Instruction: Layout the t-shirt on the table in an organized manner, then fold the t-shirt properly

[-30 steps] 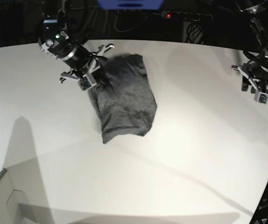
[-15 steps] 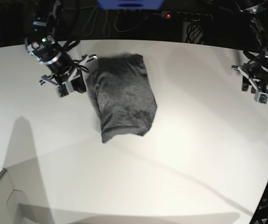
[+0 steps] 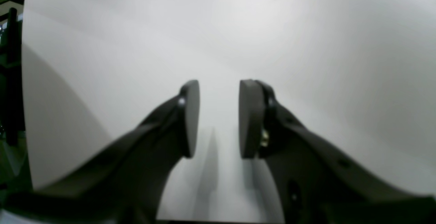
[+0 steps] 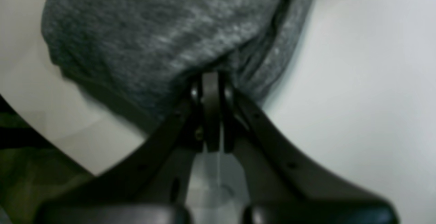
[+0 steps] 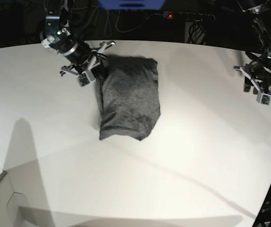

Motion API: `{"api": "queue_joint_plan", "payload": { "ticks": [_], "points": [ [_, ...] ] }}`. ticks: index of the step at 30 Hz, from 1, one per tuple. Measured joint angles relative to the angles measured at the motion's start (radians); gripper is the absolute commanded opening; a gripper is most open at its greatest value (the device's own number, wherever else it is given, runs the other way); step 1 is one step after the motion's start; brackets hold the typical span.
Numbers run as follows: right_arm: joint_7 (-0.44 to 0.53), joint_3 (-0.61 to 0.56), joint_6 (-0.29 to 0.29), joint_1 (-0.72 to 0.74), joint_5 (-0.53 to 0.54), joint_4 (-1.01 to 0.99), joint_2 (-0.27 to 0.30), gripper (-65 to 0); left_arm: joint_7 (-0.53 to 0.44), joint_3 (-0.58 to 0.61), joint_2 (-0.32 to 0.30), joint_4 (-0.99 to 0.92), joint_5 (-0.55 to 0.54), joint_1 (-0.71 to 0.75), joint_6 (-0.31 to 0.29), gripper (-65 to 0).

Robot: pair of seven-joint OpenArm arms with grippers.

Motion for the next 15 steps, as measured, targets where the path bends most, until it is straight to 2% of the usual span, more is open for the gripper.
{"api": "queue_joint_plan", "payload": {
  "ticks": [7,12,15],
  "points": [
    [0.000,0.032,0.000,-0.002,0.001,0.006,-0.003,-65.0,0.000,0.000,0.000,0.000,0.000,0.000,0.000,-46.3],
    [-0.012,0.216,0.000,-0.017,-0.003,0.047,-0.006,-65.0,-0.001,0.000,0.010,0.057,0.001,0.065,0.000,-46.5],
    [-0.010,0.353,0.000,-0.035,0.002,0.103,-0.087,-65.0,0.006,-0.002,0.024,0.113,0.004,0.128,0.002,-49.0]
  ]
}}
